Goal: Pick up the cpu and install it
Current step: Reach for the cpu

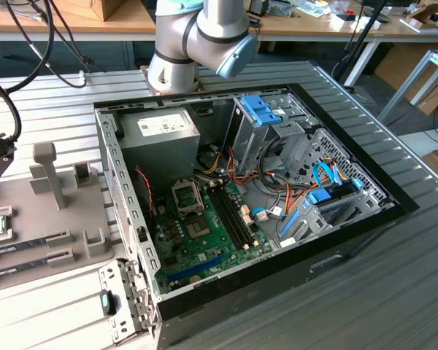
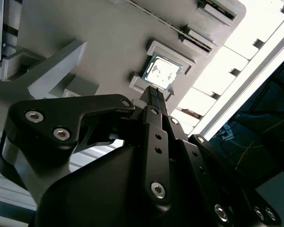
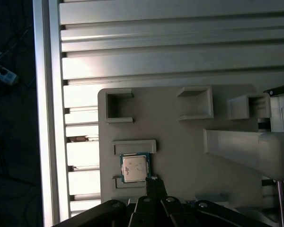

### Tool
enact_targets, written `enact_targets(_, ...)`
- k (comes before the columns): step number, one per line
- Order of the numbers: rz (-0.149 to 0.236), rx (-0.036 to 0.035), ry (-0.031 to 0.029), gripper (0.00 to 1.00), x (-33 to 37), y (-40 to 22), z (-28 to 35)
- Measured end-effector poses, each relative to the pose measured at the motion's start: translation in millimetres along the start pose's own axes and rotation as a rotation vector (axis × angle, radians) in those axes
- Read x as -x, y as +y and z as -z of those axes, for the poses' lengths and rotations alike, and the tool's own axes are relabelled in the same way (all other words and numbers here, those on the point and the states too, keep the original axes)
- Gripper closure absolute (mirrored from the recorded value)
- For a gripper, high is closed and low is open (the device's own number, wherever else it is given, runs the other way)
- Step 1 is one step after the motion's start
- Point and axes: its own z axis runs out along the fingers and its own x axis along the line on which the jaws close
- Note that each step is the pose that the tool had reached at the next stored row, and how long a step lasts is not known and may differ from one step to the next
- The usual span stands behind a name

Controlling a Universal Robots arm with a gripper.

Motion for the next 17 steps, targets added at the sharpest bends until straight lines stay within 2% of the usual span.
enact_targets(15,0.0,0.0,0.0,0.89,-2.0,-0.5,-8.2)
enact_targets(17,0.0,0.0001,-0.0002,0.89,-3.0,-0.8,-14.1)
